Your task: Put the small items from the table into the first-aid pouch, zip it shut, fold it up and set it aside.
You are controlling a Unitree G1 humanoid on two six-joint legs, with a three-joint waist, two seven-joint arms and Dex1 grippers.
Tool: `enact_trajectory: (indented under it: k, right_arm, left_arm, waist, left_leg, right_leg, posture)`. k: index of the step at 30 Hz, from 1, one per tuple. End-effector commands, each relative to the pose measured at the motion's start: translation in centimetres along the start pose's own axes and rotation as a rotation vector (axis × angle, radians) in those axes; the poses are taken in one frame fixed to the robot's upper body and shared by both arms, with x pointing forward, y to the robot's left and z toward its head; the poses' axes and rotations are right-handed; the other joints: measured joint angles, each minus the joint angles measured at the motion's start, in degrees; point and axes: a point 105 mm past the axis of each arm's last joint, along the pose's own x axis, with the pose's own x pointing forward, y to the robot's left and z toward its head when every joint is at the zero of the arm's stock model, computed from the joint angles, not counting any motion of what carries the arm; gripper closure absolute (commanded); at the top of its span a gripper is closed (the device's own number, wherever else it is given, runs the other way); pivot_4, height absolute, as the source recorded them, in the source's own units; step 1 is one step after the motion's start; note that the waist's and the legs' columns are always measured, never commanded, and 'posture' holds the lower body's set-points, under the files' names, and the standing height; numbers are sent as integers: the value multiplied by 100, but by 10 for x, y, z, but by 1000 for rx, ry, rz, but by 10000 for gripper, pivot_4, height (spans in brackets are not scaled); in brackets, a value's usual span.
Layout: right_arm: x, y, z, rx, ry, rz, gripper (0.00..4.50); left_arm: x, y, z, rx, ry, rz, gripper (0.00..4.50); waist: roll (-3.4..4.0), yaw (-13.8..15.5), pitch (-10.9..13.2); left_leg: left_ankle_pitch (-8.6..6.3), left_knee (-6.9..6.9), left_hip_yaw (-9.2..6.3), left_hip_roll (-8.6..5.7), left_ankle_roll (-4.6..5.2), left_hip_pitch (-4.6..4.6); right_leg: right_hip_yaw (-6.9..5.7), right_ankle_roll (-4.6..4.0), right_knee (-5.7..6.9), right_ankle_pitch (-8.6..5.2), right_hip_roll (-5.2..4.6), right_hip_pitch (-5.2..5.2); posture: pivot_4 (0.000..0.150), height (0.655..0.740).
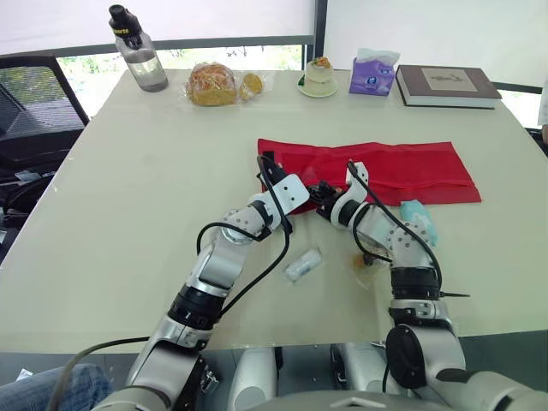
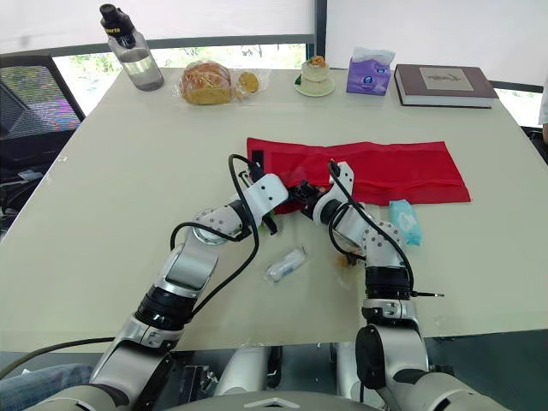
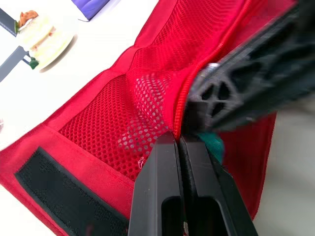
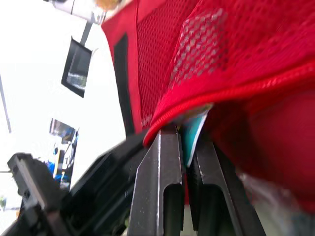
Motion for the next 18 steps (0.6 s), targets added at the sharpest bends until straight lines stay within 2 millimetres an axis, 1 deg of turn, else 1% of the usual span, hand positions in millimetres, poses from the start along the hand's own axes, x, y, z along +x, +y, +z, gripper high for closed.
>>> enact_trajectory:
  k: [1,4,7,12,13,15,16,18]
  right_arm:
    - [16,26,2,16,-31,64,43409]
    - [19,29,4,17,-40,66,43409]
    - [20,26,4,4,-49,52,43409]
    - [8,20,-4,-24,9,69,43409]
    - [4,19,-6,-28,21,71,41219]
    - [-1,16,-10,-41,39,66,35453]
    - [-3,14,-11,-46,41,56,30879]
    - [-8,12,-12,-49,40,44,19863]
  left_arm:
    - [0,-14,16,-4,-66,-54,45000]
    - [1,-14,17,-5,-67,-56,45000]
    - [2,-15,16,3,-66,-56,45000]
    - [3,-10,12,1,-60,-44,45000]
    - [3,-9,11,1,-57,-41,45000]
    - [3,-6,9,1,-53,-35,45000]
    - [2,-5,8,0,-51,-34,45000]
    - [3,-4,7,0,-51,-33,45000]
  waist:
    - [0,0,0]
    - [0,0,0]
    - [0,0,0]
    - [1,0,1]
    - [1,2,1]
    - [1,5,1]
    - [1,5,1]
    - [1,5,1]
  left_leg:
    - [0,0,0,0,0,0]
    - [0,0,0,0,0,0]
    - [0,0,0,0,0,0]
    - [0,0,0,0,0,-1]
    - [0,0,0,0,0,-2]
    - [0,-2,-1,1,0,-5]
    - [0,-6,-1,1,0,-7]
    - [0,-7,2,0,0,-8]
  right_leg:
    - [0,0,0,0,0,0]
    - [0,0,0,0,0,0]
    - [0,0,0,0,0,0]
    - [0,0,0,0,0,0]
    - [0,0,0,0,0,-1]
    - [-1,-1,-2,0,-1,-2]
    - [0,-1,-5,0,-1,-4]
    - [1,-1,-4,0,-2,-7]
  posture:
    - [1500,7400]
    - [1500,7400]
    - [1500,7400]
    - [1500,7400]
    - [1500,7400]
    - [1500,7400]
    - [1500,7400]
    - [1500,7400]
